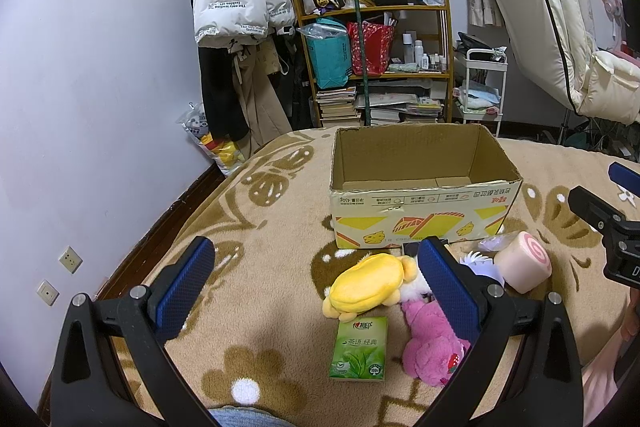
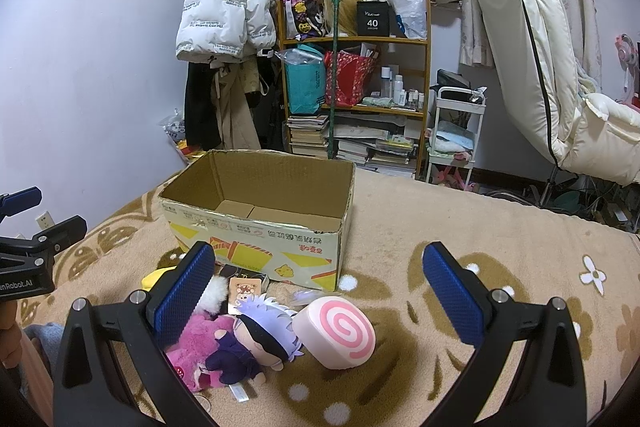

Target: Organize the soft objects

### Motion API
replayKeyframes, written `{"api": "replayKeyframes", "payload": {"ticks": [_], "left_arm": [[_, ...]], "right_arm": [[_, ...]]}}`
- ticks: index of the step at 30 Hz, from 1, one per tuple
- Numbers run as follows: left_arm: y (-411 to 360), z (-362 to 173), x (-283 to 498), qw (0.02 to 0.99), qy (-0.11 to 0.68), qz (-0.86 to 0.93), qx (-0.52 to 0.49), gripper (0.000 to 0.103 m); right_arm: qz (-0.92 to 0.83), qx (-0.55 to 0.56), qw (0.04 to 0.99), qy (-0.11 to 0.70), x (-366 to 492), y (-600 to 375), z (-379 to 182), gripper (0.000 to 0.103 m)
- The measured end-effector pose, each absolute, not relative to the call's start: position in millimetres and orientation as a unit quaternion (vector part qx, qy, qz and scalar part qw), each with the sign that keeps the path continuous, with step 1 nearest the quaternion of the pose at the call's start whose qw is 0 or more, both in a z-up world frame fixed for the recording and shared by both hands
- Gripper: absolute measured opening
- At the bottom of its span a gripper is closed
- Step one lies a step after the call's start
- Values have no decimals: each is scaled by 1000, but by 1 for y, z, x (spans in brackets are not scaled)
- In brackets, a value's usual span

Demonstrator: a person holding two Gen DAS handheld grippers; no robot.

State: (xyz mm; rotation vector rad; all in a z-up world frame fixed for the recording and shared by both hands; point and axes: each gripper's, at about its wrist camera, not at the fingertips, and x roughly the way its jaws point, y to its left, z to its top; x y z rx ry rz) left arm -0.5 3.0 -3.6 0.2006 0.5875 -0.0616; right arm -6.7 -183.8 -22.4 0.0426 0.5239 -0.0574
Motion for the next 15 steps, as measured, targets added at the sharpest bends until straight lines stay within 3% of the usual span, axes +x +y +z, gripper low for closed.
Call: {"api": "replayKeyframes", "payload": {"ticks": [15], "left_arm": [[3, -4, 0, 951, 290, -30, 99, 101]], "right_arm": [[-29, 22, 965, 259, -6, -184, -23, 103]]}}
